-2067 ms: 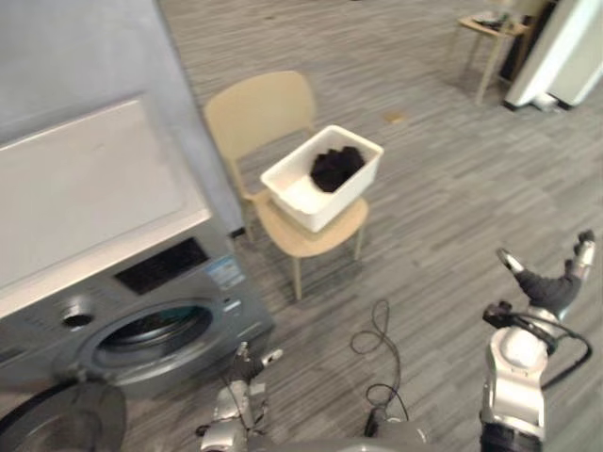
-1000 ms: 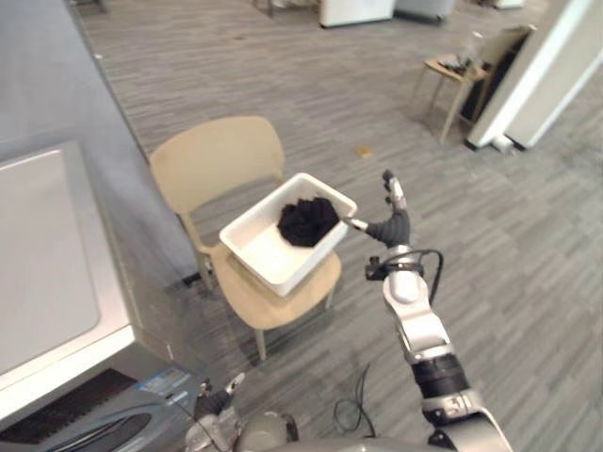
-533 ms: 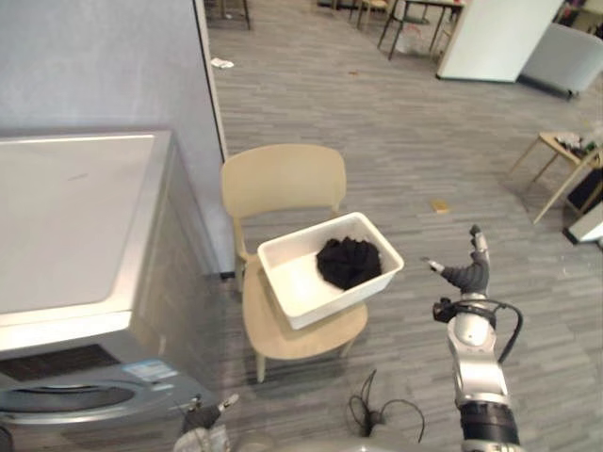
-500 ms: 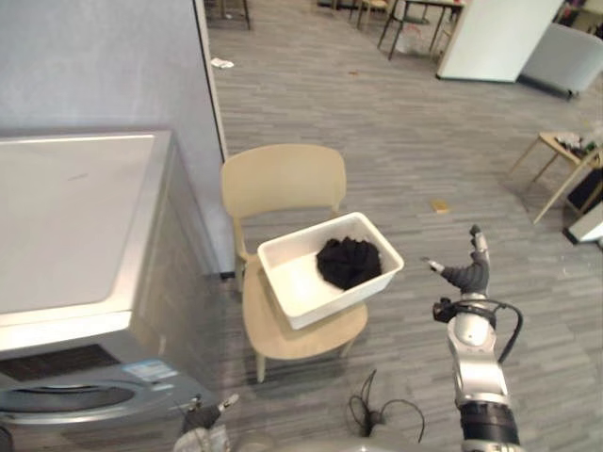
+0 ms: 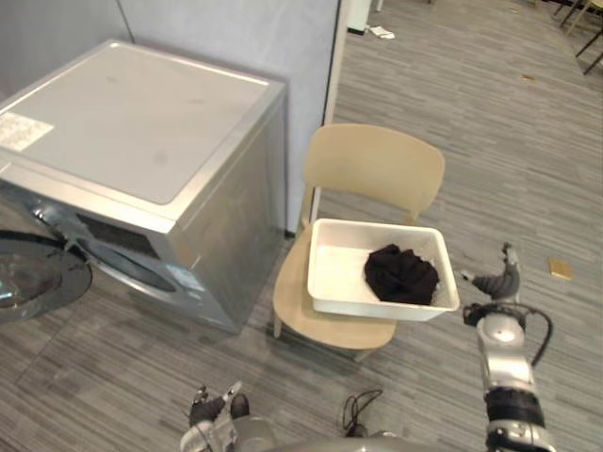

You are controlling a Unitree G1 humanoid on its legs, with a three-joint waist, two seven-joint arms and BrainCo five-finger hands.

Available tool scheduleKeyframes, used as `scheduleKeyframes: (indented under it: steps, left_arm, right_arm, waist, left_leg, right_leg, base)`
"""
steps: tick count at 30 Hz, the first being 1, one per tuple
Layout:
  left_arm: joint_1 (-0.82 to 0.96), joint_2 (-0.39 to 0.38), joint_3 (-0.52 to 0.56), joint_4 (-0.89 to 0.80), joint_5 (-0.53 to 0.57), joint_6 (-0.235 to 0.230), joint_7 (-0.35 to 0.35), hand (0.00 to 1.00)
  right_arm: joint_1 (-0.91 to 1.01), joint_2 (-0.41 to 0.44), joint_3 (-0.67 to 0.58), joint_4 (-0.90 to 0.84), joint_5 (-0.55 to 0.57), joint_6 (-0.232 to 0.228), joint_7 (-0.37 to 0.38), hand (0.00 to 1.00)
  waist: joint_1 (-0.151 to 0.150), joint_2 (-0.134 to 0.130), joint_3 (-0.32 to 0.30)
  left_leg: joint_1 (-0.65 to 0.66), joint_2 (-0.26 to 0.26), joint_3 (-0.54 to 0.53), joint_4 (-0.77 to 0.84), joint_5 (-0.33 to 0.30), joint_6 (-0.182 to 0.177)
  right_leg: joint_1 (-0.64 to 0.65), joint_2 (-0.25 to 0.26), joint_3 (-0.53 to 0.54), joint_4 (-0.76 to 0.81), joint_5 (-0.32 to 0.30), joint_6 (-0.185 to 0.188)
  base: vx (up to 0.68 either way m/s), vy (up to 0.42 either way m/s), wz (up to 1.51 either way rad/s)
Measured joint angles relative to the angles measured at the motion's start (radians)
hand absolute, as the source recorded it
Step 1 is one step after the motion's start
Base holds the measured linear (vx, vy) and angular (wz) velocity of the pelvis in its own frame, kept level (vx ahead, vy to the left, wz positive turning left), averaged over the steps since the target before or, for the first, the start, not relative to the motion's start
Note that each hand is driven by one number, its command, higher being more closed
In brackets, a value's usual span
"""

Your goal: Pick up the laundry basket with both hands and put the clothes into the washing machine.

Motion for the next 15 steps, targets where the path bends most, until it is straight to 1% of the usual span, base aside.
scheduleKeyframes:
  steps: [1, 3, 4, 5, 6, 7, 9, 10, 11, 12, 13, 14, 15]
  left_arm:
    - [0.000, 0.000, -0.002, 0.000, 0.001, 0.000, -0.002, 0.00]
    - [-0.002, 0.007, -0.024, -0.018, 0.002, -0.002, -0.016, 0.00]
    - [-0.012, 0.012, -0.034, -0.022, 0.003, -0.004, -0.024, 0.00]
    - [-0.031, 0.014, -0.038, -0.025, 0.003, -0.009, -0.028, 0.00]
    - [-0.039, 0.014, -0.038, -0.029, 0.003, -0.010, -0.032, 0.00]
    - [-0.048, 0.015, -0.038, -0.034, 0.003, -0.011, -0.040, 0.00]
    - [-0.055, 0.018, -0.038, -0.059, 0.001, -0.017, -0.043, 0.00]
    - [-0.060, 0.019, -0.038, -0.061, 0.000, -0.020, -0.043, 0.00]
    - [-0.074, 0.020, -0.039, -0.069, -0.001, -0.023, -0.044, 0.00]
    - [-0.096, 0.022, -0.044, -0.084, -0.003, -0.030, -0.044, 0.00]
    - [-0.105, 0.024, -0.053, -0.092, -0.008, -0.035, -0.044, 0.00]
    - [-0.130, 0.030, -0.073, -0.109, -0.024, -0.042, -0.045, 0.00]
    - [-0.151, 0.031, -0.082, -0.128, -0.043, -0.049, -0.044, 0.00]
  right_arm:
    - [-0.014, -0.005, -0.001, 0.000, 0.000, 0.000, 0.001, 0.00]
    - [-0.053, -0.019, 0.002, 0.019, 0.000, -0.001, 0.004, 0.00]
    - [-0.096, -0.046, 0.009, 0.061, 0.000, -0.001, 0.013, 0.00]
    - [-0.151, -0.093, 0.023, 0.127, 0.000, -0.001, 0.025, 0.00]
    - [-0.183, -0.122, 0.040, 0.168, 0.000, 0.000, 0.032, 0.00]
    - [-0.233, -0.165, 0.067, 0.226, 0.000, 0.001, 0.045, 0.00]
    - [-0.386, -0.262, 0.133, 0.395, -0.003, 0.000, 0.089, 0.00]
    - [-0.427, -0.288, 0.148, 0.443, -0.003, 0.001, 0.094, 0.00]
    - [-0.514, -0.343, 0.175, 0.546, -0.004, 0.000, 0.114, 0.00]
    - [-0.612, -0.401, 0.197, 0.656, -0.007, 0.000, 0.130, 0.00]
    - [-0.651, -0.425, 0.199, 0.699, -0.009, 0.000, 0.137, 0.00]
    - [-0.710, -0.472, 0.198, 0.762, -0.009, 0.000, 0.155, 0.00]
    - [-0.745, -0.498, 0.195, 0.791, 0.001, 0.000, 0.163, 0.00]
  waist:
    - [-0.001, 0.002, 0.008]
    - [0.000, 0.008, 0.024]
    - [-0.001, 0.013, 0.040]
    - [0.001, 0.026, 0.075]
    - [0.000, 0.033, 0.093]
    - [0.001, 0.047, 0.114]
    - [0.002, 0.072, 0.173]
    - [0.003, 0.077, 0.182]
    - [0.006, 0.084, 0.199]
    - [0.012, 0.093, 0.238]
    - [0.019, 0.095, 0.250]
    - [0.027, 0.099, 0.277]
    - [0.028, 0.101, 0.302]
  left_leg:
    - [-0.006, -0.005, 0.001, -0.003, 0.000, 0.001]
    - [-0.025, -0.024, 0.009, -0.023, 0.014, 0.016]
    - [-0.045, -0.037, 0.019, -0.035, 0.027, 0.025]
    - [-0.065, -0.046, 0.024, -0.034, 0.033, 0.031]
    - [-0.076, -0.052, 0.024, -0.035, 0.039, 0.036]
    - [-0.093, -0.055, 0.025, -0.036, 0.044, 0.042]
    - [-0.118, -0.062, 0.032, -0.043, 0.062, 0.050]
    - [-0.126, -0.063, 0.032, -0.051, 0.070, 0.051]
    - [-0.144, -0.066, 0.032, -0.069, 0.088, 0.052]
    - [-0.152, -0.068, 0.031, -0.084, 0.102, 0.052]
    - [-0.159, -0.070, 0.031, -0.092, 0.110, 0.052]
    - [-0.178, -0.072, 0.029, -0.102, 0.125, 0.054]
    - [-0.197, -0.072, 0.023, -0.104, 0.131, 0.053]
  right_leg:
    - [-0.001, -0.006, 0.000, -0.013, 0.009, 0.002]
    - [-0.030, -0.019, 0.009, -0.027, 0.028, 0.007]
    - [-0.056, -0.028, 0.014, -0.031, 0.044, 0.014]
    - [-0.077, -0.037, 0.015, -0.037, 0.059, 0.006]
    - [-0.087, -0.037, 0.017, -0.041, 0.068, 0.012]
    - [-0.102, -0.037, 0.019, -0.052, 0.084, 0.005]
    - [-0.127, -0.035, 0.030, -0.082, 0.121, 0.010]
    - [-0.136, -0.034, 0.031, -0.088, 0.130, 0.009]
    - [-0.156, -0.030, 0.031, -0.102, 0.145, 0.005]
    - [-0.166, -0.025, 0.031, -0.117, 0.163, 0.003]
    - [-0.176, -0.022, 0.032, -0.123, 0.170, 0.000]
    - [-0.192, -0.021, 0.031, -0.131, 0.179, -0.004]
    - [-0.208, -0.022, 0.022, -0.131, 0.183, -0.008]
  base:
    - [-0.01, 0.110, 0.03]
    - [-0.03, 0.115, -0.04]
    - [-0.06, 0.118, -0.09]
    - [-0.10, 0.124, -0.08]
    - [-0.10, 0.068, -0.06]
    - [-0.12, 0.077, -0.11]
    - [-0.11, 0.063, -0.14]
    - [-0.11, 0.046, -0.05]
    - [-0.14, 0.044, -0.02]
    - [-0.12, 0.036, -0.05]
    - [-0.14, 0.042, -0.02]
    - [-0.12, 0.033, 0.04]
    - [-0.14, 0.040, 0.11]
